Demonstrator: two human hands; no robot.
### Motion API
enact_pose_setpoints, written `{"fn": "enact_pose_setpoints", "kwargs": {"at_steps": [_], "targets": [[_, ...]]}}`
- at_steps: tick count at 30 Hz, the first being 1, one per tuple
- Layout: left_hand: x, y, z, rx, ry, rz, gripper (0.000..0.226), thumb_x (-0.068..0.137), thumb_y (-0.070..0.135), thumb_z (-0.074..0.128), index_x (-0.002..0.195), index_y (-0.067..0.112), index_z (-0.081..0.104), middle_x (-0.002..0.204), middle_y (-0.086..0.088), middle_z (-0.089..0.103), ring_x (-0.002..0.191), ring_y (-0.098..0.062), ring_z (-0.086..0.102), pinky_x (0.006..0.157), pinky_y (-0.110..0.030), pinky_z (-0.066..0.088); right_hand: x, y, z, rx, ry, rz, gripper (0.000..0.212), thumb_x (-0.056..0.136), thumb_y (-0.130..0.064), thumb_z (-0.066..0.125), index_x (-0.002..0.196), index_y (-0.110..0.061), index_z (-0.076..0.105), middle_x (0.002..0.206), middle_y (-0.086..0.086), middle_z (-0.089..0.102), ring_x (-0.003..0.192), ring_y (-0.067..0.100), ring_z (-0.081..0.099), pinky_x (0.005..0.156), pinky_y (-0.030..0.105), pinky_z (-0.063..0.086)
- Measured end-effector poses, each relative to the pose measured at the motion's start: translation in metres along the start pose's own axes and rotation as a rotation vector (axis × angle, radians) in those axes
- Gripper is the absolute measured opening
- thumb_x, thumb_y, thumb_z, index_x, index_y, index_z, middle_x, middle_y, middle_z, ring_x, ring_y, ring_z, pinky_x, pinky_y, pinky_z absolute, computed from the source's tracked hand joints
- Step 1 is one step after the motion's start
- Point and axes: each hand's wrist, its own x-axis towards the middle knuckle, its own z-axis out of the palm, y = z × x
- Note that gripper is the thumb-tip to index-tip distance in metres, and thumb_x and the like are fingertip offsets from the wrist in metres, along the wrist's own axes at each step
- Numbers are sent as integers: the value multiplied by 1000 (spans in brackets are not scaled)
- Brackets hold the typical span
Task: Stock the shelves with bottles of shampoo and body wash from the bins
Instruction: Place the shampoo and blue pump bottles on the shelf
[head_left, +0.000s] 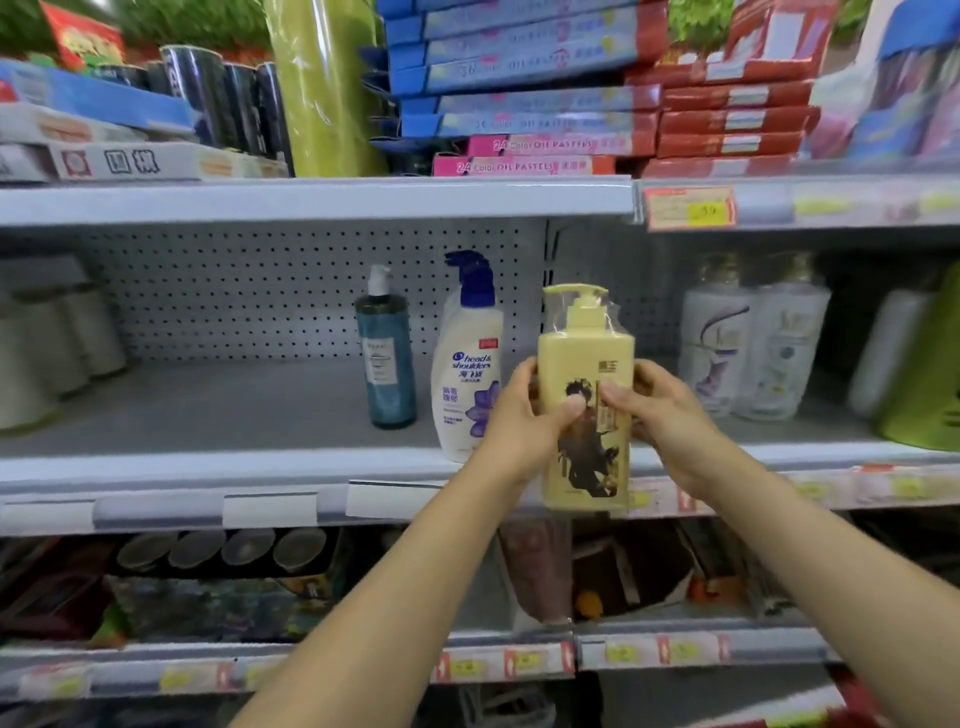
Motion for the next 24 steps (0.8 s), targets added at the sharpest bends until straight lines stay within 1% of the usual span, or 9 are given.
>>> {"fn": "enact_pose_setpoints", "kwargs": {"at_steps": [3,5,9,12,15,18,20,22,24], "targets": [[20,1,14,27,93,31,52,95,21,64,142,31,43,130,3,61,118,-18,59,99,-42,52,21,0,-7,29,-1,-6,18,88,-22,69,106,-22,64,102,1,75,92,15,72,76,31,55],[30,-1,20,52,134,37,48,95,26,64,139,32,45,128,3,63,116,-19,61,100,-47,52,31,1,-9,92,-7,22,13,91,-20,66,103,-22,64,96,-1,76,86,12,73,72,28,55],[45,-3,22,42,162,49,38,96,26,64,130,34,48,125,3,64,114,-17,62,99,-47,53,46,2,-12,109,-38,-2,19,93,-18,63,111,-21,62,102,-1,75,93,14,71,81,31,55],[55,-7,24,48,202,47,50,95,27,64,139,36,43,126,1,63,117,-20,60,99,-48,53,55,5,-10,100,-60,-28,32,92,-18,65,122,-18,58,111,2,71,101,15,68,87,32,53],[61,-15,26,76,227,14,58,96,25,61,147,36,35,127,4,62,121,-21,59,102,-48,50,60,14,-7,77,-62,-33,26,93,-16,63,116,-26,56,108,-5,69,98,8,66,81,24,50],[60,-22,27,90,174,-9,60,101,16,54,153,32,26,134,4,57,124,-14,53,100,-30,47,64,20,-8,-46,-41,-55,33,92,-18,65,121,-26,52,103,-11,67,94,2,63,77,20,50],[55,-32,29,115,127,-50,67,101,14,54,156,30,18,144,3,51,128,-12,49,97,-26,43,61,24,-8,-188,-88,-34,42,90,-15,69,126,-23,49,98,-14,64,87,-4,60,64,12,49],[48,-47,33,145,95,-105,74,99,15,56,157,30,12,147,1,47,134,-17,46,110,-34,39,57,36,-9,-298,-143,-8,48,87,-13,72,128,-20,48,97,-17,63,84,-7,58,60,7,47],[48,-57,36,172,75,-137,79,95,22,58,156,35,10,149,3,46,138,-18,43,117,-44,35,54,47,-9,-362,-173,2,53,86,-14,73,130,-19,45,101,-15,62,92,-2,60,71,8,45]]}}
